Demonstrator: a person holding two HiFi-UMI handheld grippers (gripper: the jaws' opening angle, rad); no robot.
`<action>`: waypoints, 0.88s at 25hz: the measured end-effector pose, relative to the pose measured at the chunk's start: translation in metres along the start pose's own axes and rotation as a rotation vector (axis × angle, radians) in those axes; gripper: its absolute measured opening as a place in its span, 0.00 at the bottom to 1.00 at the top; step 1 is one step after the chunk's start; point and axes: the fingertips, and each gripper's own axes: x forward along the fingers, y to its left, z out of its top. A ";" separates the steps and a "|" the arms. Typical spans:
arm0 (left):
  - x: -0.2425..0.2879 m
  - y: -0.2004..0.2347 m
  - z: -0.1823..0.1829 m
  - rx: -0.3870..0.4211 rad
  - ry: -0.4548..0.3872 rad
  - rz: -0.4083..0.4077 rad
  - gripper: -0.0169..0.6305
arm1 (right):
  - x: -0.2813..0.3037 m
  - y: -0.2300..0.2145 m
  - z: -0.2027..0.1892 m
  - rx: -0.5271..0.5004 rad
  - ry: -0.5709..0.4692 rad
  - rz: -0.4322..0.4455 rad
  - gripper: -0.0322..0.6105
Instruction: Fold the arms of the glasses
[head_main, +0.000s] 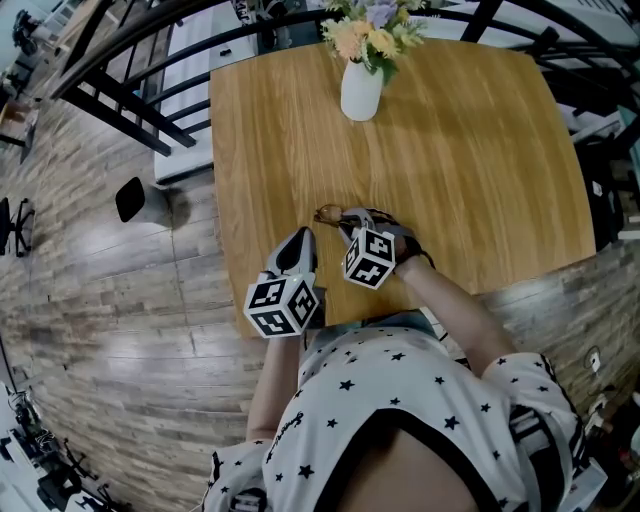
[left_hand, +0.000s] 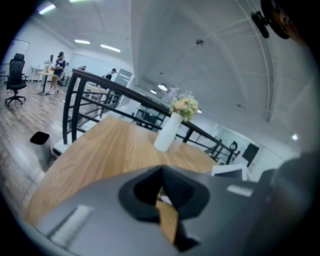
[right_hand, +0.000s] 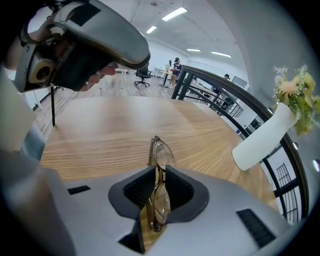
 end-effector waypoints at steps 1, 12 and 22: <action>-0.001 0.001 0.000 -0.001 -0.001 0.001 0.04 | 0.000 0.000 0.000 0.004 0.000 -0.001 0.12; -0.017 0.002 0.000 -0.004 -0.021 0.006 0.04 | -0.007 0.002 0.005 0.026 -0.022 -0.032 0.12; -0.040 0.000 -0.009 -0.002 -0.033 -0.016 0.04 | -0.049 0.013 0.017 0.191 -0.121 -0.111 0.12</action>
